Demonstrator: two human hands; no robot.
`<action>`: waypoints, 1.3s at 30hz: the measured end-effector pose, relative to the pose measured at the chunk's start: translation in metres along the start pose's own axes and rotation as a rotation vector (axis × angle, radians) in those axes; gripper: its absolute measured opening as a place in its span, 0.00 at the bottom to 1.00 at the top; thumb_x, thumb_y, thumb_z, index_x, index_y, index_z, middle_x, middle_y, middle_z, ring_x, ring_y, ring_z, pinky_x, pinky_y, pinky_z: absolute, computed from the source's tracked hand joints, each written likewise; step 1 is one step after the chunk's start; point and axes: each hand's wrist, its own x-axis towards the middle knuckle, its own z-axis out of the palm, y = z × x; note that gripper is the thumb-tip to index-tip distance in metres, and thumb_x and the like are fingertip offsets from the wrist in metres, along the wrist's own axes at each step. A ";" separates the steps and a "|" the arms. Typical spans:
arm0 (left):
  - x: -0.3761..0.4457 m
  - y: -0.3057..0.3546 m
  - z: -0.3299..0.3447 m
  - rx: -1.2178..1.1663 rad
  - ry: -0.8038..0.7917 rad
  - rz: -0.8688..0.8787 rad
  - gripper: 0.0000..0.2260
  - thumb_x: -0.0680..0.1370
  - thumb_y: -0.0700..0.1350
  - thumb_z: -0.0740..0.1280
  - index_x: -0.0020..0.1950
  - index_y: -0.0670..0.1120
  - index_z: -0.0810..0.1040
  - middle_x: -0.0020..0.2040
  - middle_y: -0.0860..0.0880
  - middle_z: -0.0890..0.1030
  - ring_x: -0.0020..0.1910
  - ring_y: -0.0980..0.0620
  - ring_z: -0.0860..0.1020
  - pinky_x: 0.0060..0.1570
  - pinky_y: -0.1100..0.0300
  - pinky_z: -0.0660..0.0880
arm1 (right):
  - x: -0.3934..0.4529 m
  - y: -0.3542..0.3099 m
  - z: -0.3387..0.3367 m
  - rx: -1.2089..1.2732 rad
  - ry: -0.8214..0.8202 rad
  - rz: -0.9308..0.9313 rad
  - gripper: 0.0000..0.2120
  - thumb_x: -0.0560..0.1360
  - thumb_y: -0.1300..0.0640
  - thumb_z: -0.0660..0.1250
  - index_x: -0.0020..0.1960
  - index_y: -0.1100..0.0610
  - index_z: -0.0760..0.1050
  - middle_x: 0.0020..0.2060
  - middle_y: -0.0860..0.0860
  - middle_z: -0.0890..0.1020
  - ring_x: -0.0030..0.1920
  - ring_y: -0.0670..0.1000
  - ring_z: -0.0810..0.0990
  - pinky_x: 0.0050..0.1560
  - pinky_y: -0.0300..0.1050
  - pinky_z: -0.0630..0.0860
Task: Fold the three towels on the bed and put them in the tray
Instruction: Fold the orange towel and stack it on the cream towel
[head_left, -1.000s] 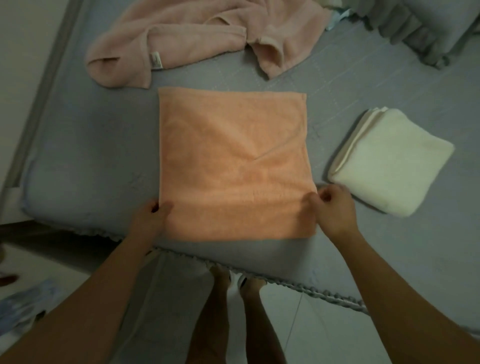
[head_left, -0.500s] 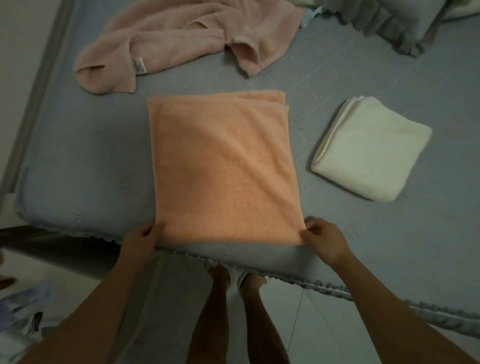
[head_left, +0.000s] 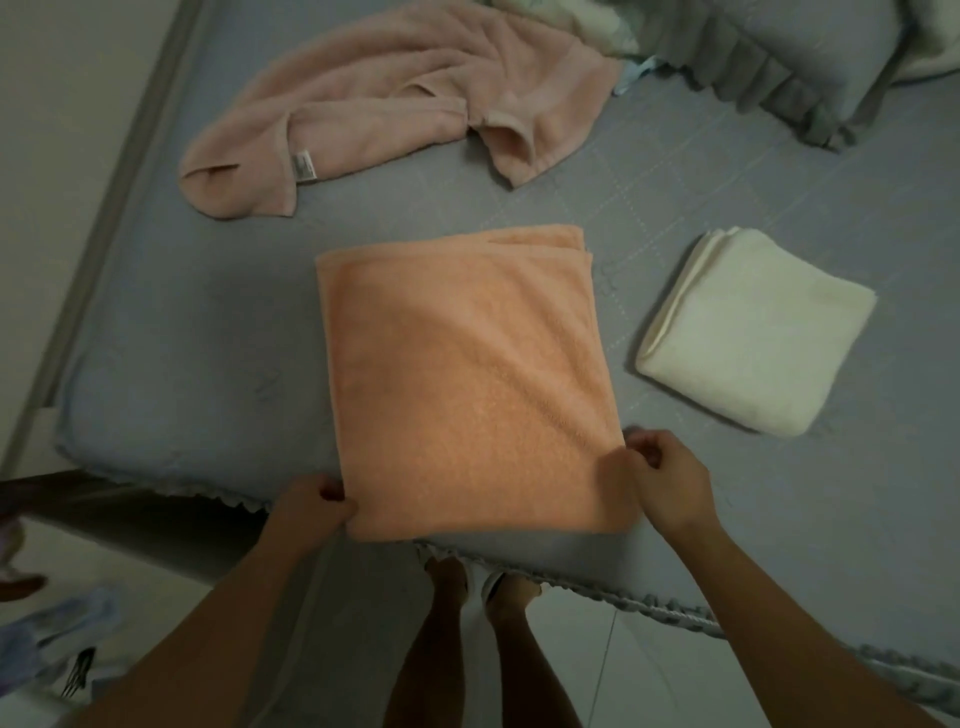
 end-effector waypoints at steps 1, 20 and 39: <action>0.007 0.009 -0.008 -0.018 0.051 0.010 0.10 0.71 0.49 0.73 0.48 0.45 0.80 0.44 0.49 0.82 0.47 0.47 0.80 0.43 0.56 0.75 | 0.006 -0.012 0.001 -0.009 0.003 -0.048 0.09 0.75 0.55 0.67 0.55 0.51 0.78 0.46 0.45 0.81 0.47 0.48 0.79 0.47 0.41 0.72; 0.137 0.152 -0.118 -0.265 0.553 0.274 0.08 0.76 0.49 0.67 0.50 0.48 0.82 0.43 0.46 0.82 0.45 0.49 0.79 0.42 0.64 0.71 | 0.160 -0.172 0.024 0.045 0.327 -0.099 0.05 0.73 0.56 0.63 0.45 0.52 0.78 0.40 0.49 0.82 0.44 0.54 0.82 0.47 0.49 0.79; 0.176 0.158 -0.126 -0.358 0.558 0.261 0.10 0.73 0.44 0.69 0.54 0.47 0.79 0.47 0.50 0.79 0.46 0.52 0.77 0.45 0.62 0.70 | 0.196 -0.169 0.036 -0.126 0.269 -0.260 0.16 0.75 0.54 0.66 0.62 0.54 0.73 0.53 0.50 0.79 0.49 0.49 0.77 0.50 0.41 0.69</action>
